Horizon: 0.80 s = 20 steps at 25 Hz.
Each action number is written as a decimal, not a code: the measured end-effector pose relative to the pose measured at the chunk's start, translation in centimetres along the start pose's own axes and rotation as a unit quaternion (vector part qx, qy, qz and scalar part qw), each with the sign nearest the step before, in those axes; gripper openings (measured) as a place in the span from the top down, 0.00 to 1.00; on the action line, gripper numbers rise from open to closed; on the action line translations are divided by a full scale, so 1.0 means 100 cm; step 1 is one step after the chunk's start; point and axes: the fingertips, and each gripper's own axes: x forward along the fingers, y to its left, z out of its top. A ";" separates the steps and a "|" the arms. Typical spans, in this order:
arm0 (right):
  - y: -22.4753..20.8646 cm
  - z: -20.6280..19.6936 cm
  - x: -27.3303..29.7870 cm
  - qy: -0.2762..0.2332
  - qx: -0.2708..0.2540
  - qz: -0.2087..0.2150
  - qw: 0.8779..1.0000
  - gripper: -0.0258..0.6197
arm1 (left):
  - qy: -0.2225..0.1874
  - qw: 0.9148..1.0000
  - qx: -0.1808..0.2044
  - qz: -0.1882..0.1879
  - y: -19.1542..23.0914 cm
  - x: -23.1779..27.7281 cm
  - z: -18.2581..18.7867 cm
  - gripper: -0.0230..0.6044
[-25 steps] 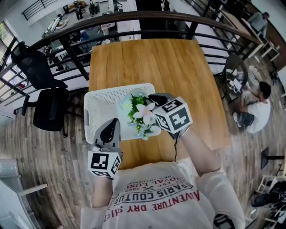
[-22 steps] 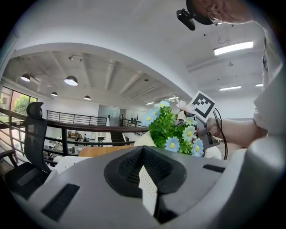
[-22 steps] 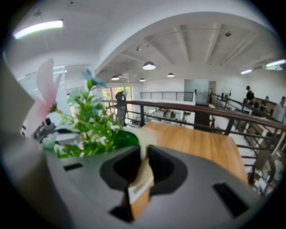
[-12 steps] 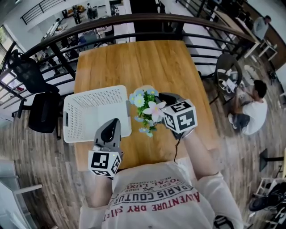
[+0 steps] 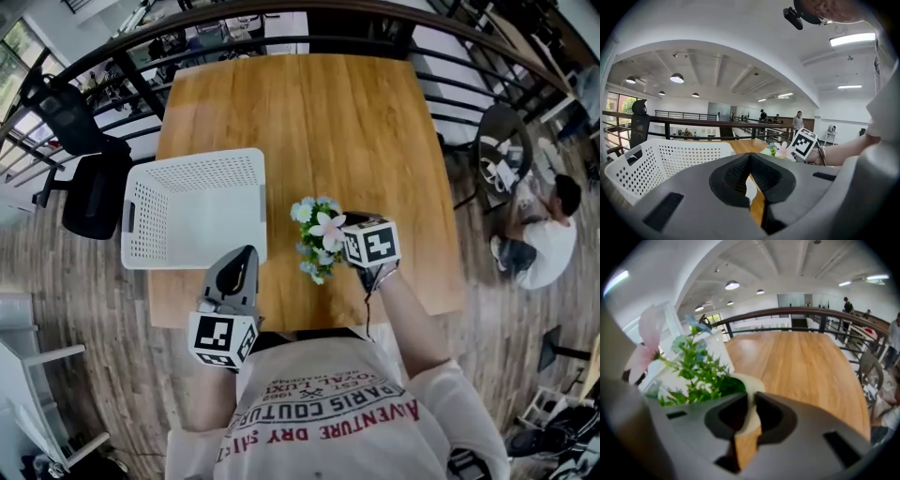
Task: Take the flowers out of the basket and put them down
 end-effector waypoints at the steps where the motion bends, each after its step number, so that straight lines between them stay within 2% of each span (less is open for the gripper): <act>1: -0.001 -0.008 0.008 0.010 0.008 0.004 1.000 0.84 | 0.002 1.000 -0.001 0.003 0.000 -0.001 -0.003 0.92; 5: 0.003 -0.029 0.033 0.038 0.047 0.025 0.998 0.84 | 0.007 1.000 -0.004 0.015 0.007 -0.007 -0.009 0.92; 11: 0.006 -0.035 0.052 0.049 0.086 0.032 0.995 0.84 | 0.011 1.000 -0.009 0.026 0.020 -0.010 -0.017 0.92; 20: -0.001 -0.042 0.057 0.054 0.115 -0.006 0.992 0.84 | 0.009 1.000 -0.006 0.017 0.033 -0.012 -0.013 0.92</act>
